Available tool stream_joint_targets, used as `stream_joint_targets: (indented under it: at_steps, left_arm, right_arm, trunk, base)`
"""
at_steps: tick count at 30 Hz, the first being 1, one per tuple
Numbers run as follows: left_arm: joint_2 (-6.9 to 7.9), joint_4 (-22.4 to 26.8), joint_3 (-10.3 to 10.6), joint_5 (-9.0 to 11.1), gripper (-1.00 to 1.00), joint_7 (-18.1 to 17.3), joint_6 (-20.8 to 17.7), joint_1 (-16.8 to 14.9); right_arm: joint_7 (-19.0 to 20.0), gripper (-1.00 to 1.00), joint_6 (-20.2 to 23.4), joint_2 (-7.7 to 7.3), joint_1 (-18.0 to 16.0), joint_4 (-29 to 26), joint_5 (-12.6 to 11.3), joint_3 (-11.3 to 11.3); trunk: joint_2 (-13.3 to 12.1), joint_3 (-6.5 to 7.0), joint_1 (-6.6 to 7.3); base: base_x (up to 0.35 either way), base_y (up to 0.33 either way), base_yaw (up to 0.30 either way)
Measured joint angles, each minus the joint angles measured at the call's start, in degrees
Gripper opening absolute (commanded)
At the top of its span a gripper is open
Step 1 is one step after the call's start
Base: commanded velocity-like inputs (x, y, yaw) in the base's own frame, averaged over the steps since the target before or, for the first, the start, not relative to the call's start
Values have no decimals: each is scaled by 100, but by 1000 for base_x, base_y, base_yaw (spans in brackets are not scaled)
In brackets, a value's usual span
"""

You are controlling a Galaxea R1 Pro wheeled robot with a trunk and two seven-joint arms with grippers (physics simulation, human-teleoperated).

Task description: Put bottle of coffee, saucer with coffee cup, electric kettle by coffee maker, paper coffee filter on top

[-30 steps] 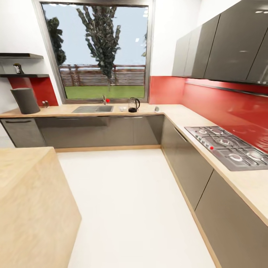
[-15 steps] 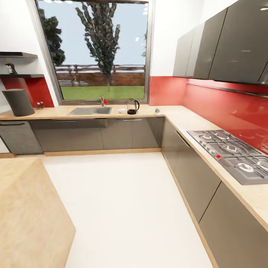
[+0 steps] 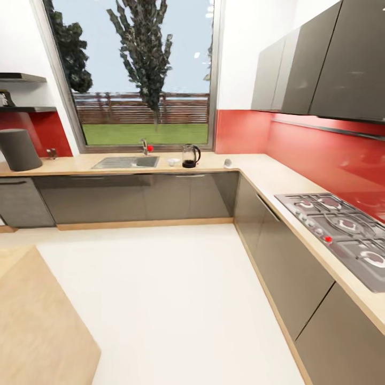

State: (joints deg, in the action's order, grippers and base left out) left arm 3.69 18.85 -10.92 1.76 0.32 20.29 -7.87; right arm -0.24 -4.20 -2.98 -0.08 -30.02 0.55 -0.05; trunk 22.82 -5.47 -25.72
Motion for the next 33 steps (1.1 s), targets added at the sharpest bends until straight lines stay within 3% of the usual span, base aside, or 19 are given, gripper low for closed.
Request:
stream_joint_targets:
  at_steps: [27, 33]
  left_arm:
    - [0, 0, 8, 0, 100, 0, 0, 0]
    - [0, -1, 9, 0, 100, -6, 0, -1]
  right_arm:
    - [0, 100, 0, 9, 0, 203, -7, 13]
    - [0, 100, -1, 9, 0, 203, -7, 13]
  trunk:
    - [0, 0, 0]
    - [0, 13, 0]
  base:
    - [338, 61, -1]
    - [338, 0, -181]
